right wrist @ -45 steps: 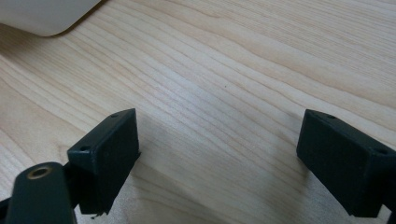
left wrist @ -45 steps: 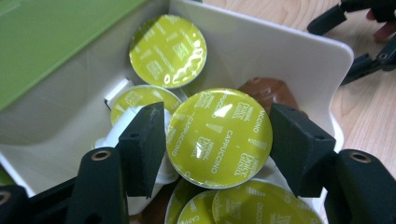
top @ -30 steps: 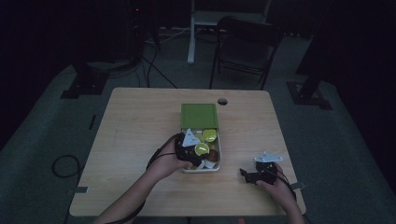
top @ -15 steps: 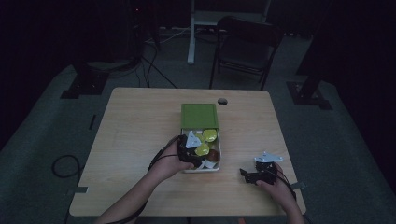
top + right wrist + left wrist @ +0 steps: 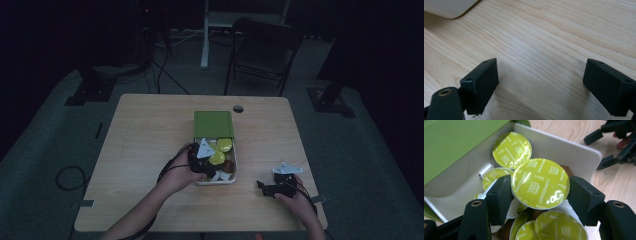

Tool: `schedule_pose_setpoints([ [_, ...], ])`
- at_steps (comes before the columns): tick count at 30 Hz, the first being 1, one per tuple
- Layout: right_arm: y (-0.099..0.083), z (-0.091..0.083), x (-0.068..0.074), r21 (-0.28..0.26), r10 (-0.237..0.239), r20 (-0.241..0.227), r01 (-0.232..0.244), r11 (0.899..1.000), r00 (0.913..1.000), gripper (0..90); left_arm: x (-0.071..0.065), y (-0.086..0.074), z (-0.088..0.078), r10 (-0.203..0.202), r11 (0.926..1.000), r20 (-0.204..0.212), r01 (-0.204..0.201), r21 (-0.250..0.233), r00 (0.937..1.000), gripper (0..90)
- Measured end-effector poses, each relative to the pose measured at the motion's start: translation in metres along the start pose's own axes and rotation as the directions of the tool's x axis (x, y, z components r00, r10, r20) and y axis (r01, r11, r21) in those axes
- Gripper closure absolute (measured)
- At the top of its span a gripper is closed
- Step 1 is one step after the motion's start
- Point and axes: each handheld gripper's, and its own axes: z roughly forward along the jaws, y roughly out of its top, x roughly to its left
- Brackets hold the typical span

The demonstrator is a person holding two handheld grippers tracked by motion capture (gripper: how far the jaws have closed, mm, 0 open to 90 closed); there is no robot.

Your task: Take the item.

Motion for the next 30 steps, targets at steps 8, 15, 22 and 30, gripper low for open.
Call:
schedule_pose_setpoints([
  [8, 0.0, 0.0, 0.0, 0.0, 0.0, 0.0, 0.0, 1.0, 1.0, 12.6, 0.0, 0.007, -0.012, 0.002, 0.9997, -0.002, -0.002, -0.026, 1.0, 37.4],
  [15, 0.0, 0.0, 0.0, 0.0, 0.0, 0.0, 0.0, 1.0, 1.0, 12.6, 0.004, 0.009, -0.024, -0.017, 0.9986, -0.008, 0.016, -0.05, 0.9998, 37.3],
  [22, 0.0, 0.0, 0.0, 0.001, 0.0, 0.0, 0.0, 1.0, 1.0, 12.6, 0.007, 0.008, -0.031, -0.025, 0.9982, -0.015, 0.024, -0.054, 0.9996, 37.4],
  [30, 0.0, 0.0, 0.0, 0.001, 0.001, -0.001, -0.001, 1.0, 1.0, 12.6, 0.01, 0.005, -0.039, -0.037, 0.9973, -0.024, 0.035, -0.065, 0.999, 37.3],
])
